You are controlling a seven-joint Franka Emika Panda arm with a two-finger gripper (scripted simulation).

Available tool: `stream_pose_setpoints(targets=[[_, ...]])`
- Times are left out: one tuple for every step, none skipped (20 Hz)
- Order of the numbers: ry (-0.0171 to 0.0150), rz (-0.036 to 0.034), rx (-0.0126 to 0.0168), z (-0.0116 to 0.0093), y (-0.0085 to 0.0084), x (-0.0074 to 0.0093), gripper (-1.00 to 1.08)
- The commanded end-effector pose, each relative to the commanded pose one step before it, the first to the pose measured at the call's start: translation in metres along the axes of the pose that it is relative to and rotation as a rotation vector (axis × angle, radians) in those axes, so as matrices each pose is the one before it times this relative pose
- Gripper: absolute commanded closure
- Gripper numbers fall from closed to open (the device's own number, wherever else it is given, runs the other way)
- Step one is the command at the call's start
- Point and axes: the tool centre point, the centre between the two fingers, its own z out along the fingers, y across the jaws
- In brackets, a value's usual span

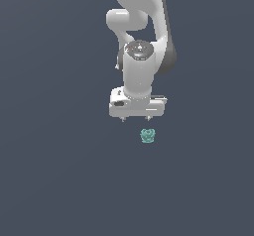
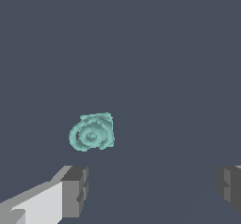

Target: Pick up the object and move it to a goal position.

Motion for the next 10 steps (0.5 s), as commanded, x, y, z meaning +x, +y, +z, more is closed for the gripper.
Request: stream_pose_setpoints(targets=[[0.00000,0.00000,0.00000,0.00000,0.00001,0.00000,-0.92],[0.00015,0.00069,-0.00067,0.00001,0.00047,0.00014,-0.92],[0.00034,0.00175,-0.00159,0.00008,0.00126,0.00041,-0.92],[0.00060,0.00307,-0.00280,0.00010,0.00218,0.00068,-0.92],[0.00083,0.00426,-0.00387,0.00012,0.00303,0.00094,-0.92],[0.00108,0.00552,-0.00497,0.00011,0.00392,0.00119,-0.92],[0.00124,0.00626,-0.00555,0.00004,0.00445,0.00132,-0.92],[0.00106,0.00531,-0.00456,-0.00007,0.00376,0.00107,-0.92],[0.00083,0.00409,-0.00335,-0.00016,0.00288,0.00079,-0.92],[0.00060,0.00287,-0.00218,-0.00023,0.00201,0.00051,-0.92]])
